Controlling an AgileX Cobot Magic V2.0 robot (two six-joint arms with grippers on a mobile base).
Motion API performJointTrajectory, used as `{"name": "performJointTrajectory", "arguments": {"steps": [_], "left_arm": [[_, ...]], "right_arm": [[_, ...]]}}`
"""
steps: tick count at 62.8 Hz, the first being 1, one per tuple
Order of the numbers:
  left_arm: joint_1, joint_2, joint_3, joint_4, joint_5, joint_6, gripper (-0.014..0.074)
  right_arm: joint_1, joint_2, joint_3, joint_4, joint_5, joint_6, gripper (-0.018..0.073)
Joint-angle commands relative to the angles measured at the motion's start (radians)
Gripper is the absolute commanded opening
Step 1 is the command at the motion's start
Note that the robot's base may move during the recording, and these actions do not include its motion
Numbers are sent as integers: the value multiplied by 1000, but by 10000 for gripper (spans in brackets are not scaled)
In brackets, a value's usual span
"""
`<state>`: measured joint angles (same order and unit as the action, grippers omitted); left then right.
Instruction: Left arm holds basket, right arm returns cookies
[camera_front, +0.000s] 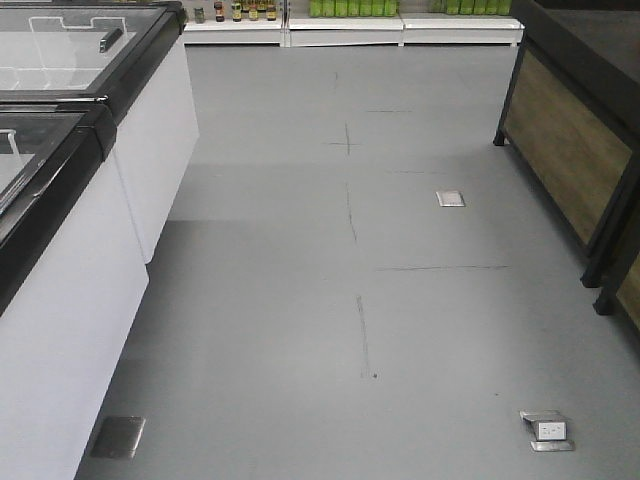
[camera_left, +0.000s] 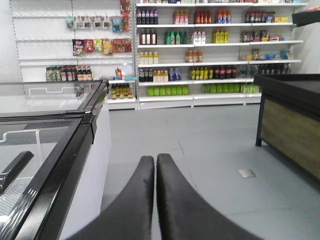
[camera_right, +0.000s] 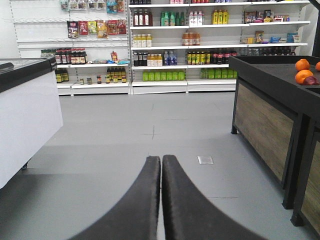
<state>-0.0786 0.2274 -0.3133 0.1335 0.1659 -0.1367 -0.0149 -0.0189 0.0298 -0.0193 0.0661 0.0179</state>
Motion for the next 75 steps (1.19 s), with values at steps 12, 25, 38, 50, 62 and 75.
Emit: {"name": "performJointTrajectory", "arguments": {"steps": [12, 25, 38, 50, 62, 75], "left_arm": [[1, 274, -187, 8, -56, -3, 1], [1, 279, -188, 8, -71, -3, 260], [1, 279, -188, 8, -69, -4, 676], [1, 280, -188, 4, -71, -9, 720], [1, 281, -188, -245, -79, -243, 657], [1, 281, -188, -642, -68, -510, 557]], "right_arm": [[1, -10, 1, -6, -75, -3, -6], [1, -10, 1, -6, -76, -3, -6], [1, -10, 1, -6, -76, -3, -6], [1, -10, 1, -6, -76, -3, -6], [1, -10, 1, -6, -76, -3, -6], [1, -10, 1, -6, -76, -3, -6]]}}
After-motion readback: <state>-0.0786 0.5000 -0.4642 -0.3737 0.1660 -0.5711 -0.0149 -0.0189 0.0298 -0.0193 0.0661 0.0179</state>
